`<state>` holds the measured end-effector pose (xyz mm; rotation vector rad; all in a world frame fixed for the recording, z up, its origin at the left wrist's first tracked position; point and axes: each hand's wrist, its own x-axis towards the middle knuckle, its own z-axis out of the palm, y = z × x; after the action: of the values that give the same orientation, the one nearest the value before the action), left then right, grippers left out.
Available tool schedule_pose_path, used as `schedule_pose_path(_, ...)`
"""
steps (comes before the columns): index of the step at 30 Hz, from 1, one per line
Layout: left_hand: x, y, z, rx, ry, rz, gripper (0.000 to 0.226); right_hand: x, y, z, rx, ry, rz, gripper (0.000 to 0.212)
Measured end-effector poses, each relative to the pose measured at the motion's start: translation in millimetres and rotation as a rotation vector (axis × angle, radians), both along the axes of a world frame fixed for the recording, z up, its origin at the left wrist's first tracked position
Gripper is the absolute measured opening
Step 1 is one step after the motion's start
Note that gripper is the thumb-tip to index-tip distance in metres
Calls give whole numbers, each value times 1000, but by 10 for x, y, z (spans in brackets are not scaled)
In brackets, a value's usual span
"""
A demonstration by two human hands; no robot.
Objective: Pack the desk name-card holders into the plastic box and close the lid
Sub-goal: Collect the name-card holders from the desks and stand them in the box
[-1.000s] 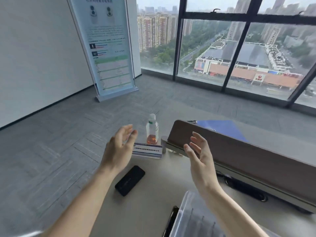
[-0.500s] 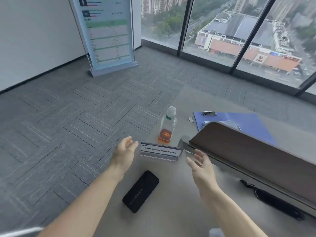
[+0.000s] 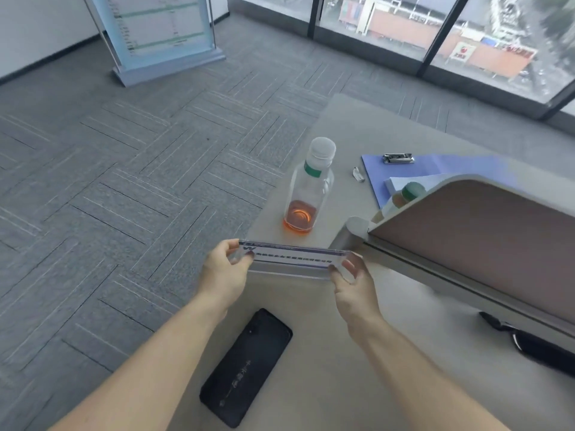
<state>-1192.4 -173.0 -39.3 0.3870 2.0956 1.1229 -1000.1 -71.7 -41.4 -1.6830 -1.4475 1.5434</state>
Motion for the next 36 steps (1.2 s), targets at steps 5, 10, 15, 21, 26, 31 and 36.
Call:
schedule_pose_path(5, 15, -2, -165, 51, 82, 36, 22, -38, 79, -165, 40, -20, -13, 41)
schedule_pose_path(10, 78, -104, -46, 72, 130, 32, 22, 94, -59, -100, 44, -21, -12, 51)
schedule_pose_path(15, 152, -246, 613, 98, 172, -48, 32, 376, -323, 492, 68, 0, -10, 53)
schedule_pose_path(21, 533, -596, 2108, 258, 245, -106, 41, 955, -668, 1915, 180, 158, -12, 43)
schedule_pose_path(26, 1087, -833, 3150, 444, 291, -173, 27, 1559, -1009, 2950, 351, 233, -9, 29)
schedule_pose_path(31, 1736, -1009, 3858, 533, 321, -220, 52, 2306, -1271, 3695, 472, 259, -63, 25)
schedule_pose_path(36, 2626, -1194, 4225, 550, 450, -315, 57, 3226, -1558, 4125, 569, 242, -122, 19)
